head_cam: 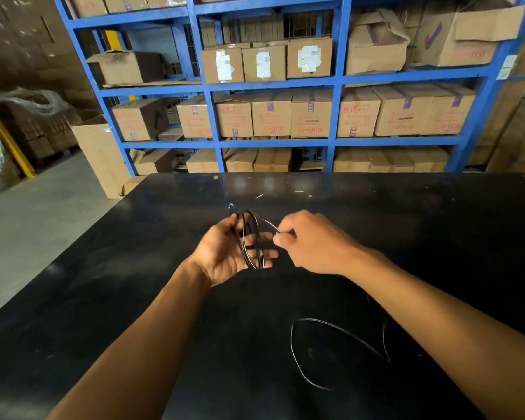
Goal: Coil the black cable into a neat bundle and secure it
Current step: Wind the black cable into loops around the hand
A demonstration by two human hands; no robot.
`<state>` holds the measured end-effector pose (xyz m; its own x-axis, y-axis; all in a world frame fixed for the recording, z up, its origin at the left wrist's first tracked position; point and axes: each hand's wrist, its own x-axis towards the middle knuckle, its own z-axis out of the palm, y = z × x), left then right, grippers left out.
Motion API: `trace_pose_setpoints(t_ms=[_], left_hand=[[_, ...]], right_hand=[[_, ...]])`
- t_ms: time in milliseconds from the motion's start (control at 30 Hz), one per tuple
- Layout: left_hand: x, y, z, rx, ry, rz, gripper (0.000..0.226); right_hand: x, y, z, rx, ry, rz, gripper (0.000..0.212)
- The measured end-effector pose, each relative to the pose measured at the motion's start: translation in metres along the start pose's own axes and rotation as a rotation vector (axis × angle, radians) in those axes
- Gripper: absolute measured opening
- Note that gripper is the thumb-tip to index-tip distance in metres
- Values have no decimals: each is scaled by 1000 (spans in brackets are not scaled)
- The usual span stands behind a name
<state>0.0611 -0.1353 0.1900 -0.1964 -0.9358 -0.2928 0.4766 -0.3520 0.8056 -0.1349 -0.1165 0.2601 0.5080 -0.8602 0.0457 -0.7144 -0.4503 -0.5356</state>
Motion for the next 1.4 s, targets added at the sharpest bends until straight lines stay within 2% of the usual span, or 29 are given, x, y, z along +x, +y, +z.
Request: trace_pose_setpoints(t_ms=[167,400,600,800,1000,1100,1233,1400], left_hand=[[3,22,-4,-56,-20,42,58],[5,29,6,-116,-110,85,48],[-4,30,11,-151,-275,91,46],[-15,35,31,-116,-456,11,52],[-26,37,44,-75,-667,-105,51],[-32,29,46,-47,-749,-167,53],[-38,15,44,53,-772,-221,53],[-38,-2,42,141,-746,-249,56]], right_hand=[[-18,1,24,166,-54,53,26],[-27,7,51,349,-105,71,28],[-32,18,75,437,-190,76,26],[-29,34,86,385,-283,109,24],[-11,60,75,248,-266,103,26],[3,78,58,174,-197,130,19],[20,91,24,87,-71,144,27],[38,85,-4,20,-6,95,15]])
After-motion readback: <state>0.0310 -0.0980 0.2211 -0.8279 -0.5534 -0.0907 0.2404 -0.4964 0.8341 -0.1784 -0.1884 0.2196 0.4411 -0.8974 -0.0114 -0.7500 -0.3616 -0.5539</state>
